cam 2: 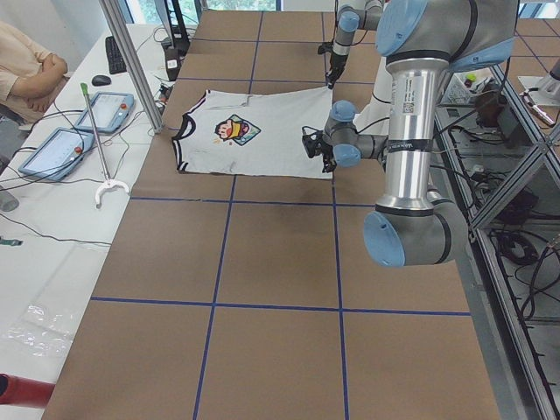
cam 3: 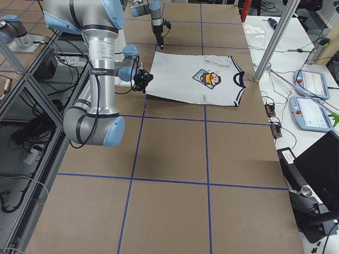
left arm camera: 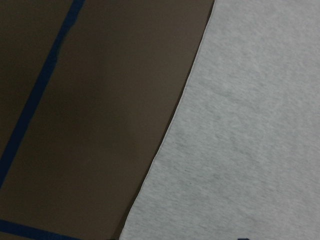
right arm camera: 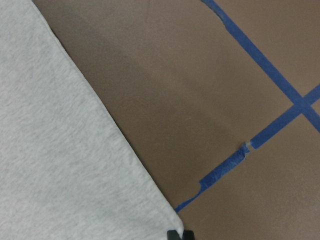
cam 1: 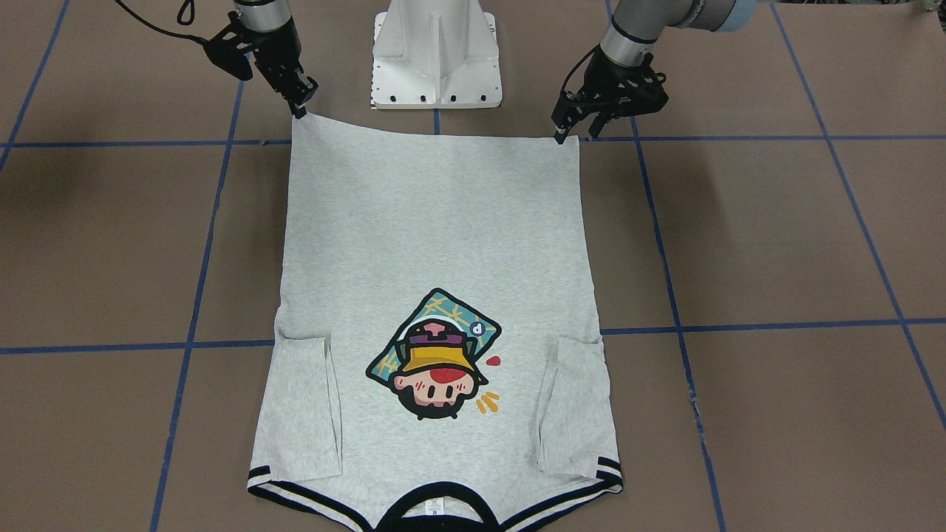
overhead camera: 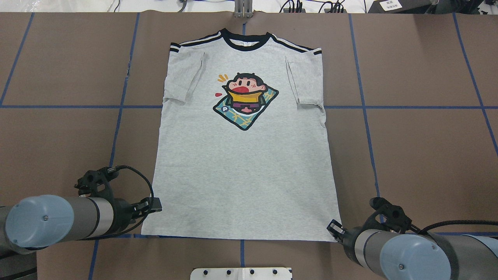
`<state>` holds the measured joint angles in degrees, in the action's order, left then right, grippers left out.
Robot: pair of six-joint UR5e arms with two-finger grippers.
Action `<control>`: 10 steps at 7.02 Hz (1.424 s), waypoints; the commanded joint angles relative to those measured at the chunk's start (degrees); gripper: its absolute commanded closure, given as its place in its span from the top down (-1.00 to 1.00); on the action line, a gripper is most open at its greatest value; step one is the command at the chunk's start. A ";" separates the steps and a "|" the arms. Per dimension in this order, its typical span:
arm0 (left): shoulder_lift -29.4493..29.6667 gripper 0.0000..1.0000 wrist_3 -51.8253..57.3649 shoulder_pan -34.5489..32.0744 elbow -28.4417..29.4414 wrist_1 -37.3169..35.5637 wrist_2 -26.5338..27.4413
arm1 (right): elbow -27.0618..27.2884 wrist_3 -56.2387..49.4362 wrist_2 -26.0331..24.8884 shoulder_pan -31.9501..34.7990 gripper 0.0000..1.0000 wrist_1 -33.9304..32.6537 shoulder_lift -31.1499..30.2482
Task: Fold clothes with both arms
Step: 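Move the left gripper to the other hem corner and grasp both hem corners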
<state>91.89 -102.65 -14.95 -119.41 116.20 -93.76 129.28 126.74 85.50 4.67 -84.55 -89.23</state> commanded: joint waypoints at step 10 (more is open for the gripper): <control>0.49 0.18 -2.21 3.96 2.69 -3.70 -1.60 | -0.35 0.00 0.02 -0.45 -1.00 0.00 0.28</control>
<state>92.43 -104.82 -11.50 -116.75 112.56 -95.22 129.10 126.74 85.49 4.23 -84.55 -89.01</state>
